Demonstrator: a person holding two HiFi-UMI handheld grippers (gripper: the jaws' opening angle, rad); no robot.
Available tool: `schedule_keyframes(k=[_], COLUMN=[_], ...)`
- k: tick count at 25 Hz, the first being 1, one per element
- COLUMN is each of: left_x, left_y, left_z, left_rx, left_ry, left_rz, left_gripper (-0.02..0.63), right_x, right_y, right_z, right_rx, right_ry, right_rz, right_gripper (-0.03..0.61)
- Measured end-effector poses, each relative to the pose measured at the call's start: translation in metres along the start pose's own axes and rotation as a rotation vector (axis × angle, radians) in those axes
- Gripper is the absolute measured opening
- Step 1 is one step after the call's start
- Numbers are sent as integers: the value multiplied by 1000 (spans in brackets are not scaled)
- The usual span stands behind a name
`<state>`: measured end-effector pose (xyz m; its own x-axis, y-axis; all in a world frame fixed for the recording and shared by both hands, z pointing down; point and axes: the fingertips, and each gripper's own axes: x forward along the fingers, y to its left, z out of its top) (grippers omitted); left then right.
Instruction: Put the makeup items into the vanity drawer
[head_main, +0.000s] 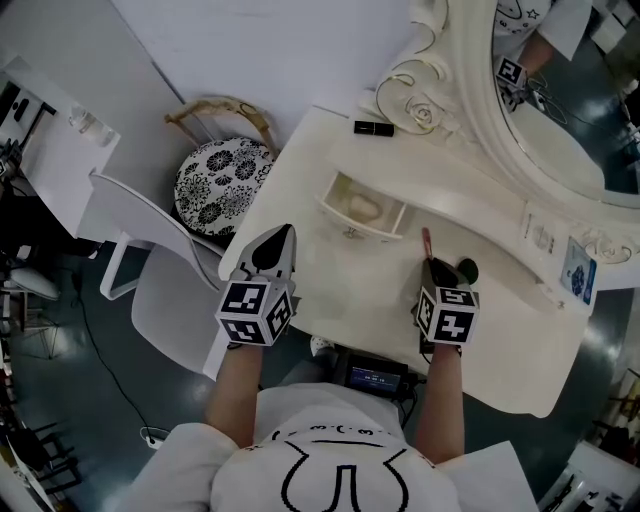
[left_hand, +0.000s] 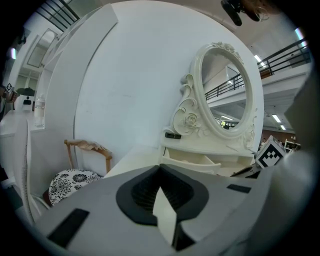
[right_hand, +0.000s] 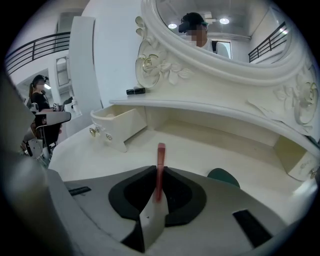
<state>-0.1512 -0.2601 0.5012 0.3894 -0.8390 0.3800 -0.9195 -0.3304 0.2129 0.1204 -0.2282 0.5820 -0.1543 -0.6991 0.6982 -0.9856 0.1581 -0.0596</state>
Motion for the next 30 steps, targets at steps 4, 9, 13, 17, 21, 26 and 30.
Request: schedule_keyframes(k=[4, 9, 13, 17, 21, 26, 30], left_x=[-3, -10, -19, -27, -36, -51, -65], left_y=[0, -1, -2, 3, 8, 32, 51], left_z=[6, 17, 27, 37, 40, 42, 52], left_rx=[0, -5, -6, -10, -14, -39, -48], left_ry=[-17, -48, -76, -105, -114, -138, -172], left_rz=[-1, -5, -7, 1, 11, 70, 121], left_gripper=[15, 15, 15, 15, 15, 15, 15], right_x=[-9, -25, -38, -46, -51, -43, -34], right_y=[1, 3, 9, 22, 38, 65, 88], right_z=[6, 28, 46, 60, 69, 84, 96], right_rx=[5, -10, -29, -49, -67, -109, -140], right_ry=[-22, -69, -106, -141, -163, -180, -191], right_rz=[-4, -4, -2, 20, 54, 118, 169], right_gripper=[60, 60, 60, 60, 60, 60, 60])
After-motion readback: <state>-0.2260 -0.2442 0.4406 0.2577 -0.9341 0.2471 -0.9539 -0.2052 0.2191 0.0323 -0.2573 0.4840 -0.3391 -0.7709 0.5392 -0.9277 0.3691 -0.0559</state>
